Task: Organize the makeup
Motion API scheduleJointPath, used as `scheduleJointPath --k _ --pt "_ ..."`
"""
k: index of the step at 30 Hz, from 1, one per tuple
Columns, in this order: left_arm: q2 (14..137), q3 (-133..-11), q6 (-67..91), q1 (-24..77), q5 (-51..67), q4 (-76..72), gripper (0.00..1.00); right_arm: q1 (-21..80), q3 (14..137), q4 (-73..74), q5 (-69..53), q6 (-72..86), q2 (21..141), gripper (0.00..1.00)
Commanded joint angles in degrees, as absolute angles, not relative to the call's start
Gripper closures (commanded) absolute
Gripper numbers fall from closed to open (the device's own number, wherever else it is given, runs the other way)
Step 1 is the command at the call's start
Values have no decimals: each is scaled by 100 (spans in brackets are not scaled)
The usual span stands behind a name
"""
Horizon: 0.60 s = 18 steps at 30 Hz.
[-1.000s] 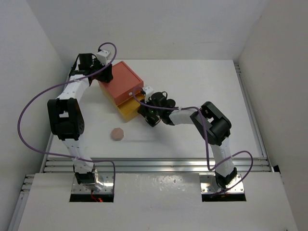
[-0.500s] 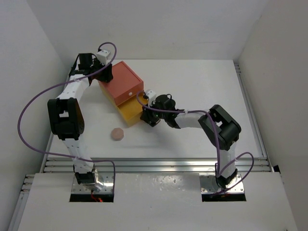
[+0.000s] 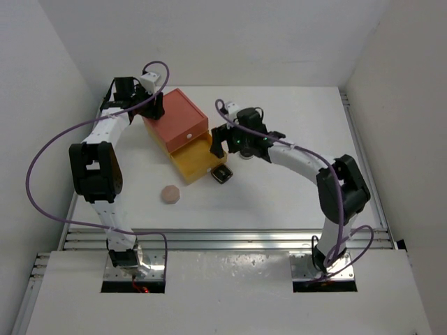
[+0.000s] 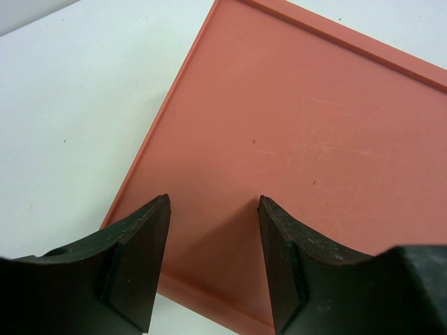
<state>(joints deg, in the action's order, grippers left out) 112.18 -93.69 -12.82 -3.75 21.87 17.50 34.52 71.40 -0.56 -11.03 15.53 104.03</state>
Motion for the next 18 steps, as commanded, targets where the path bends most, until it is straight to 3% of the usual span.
scheduleJointPath --k 1,9,18 --pt "11751 -9079 -1204 -448 2013 2962 40 3121 8065 2009 226 1564 10624 6" --pt "11698 -9079 -1204 -448 1960 2962 40 2505 9403 3015 712 1864 11812 6" --pt "11698 -9079 -1204 -448 1960 2962 40 2470 9431 2979 738 1978 12498 8"
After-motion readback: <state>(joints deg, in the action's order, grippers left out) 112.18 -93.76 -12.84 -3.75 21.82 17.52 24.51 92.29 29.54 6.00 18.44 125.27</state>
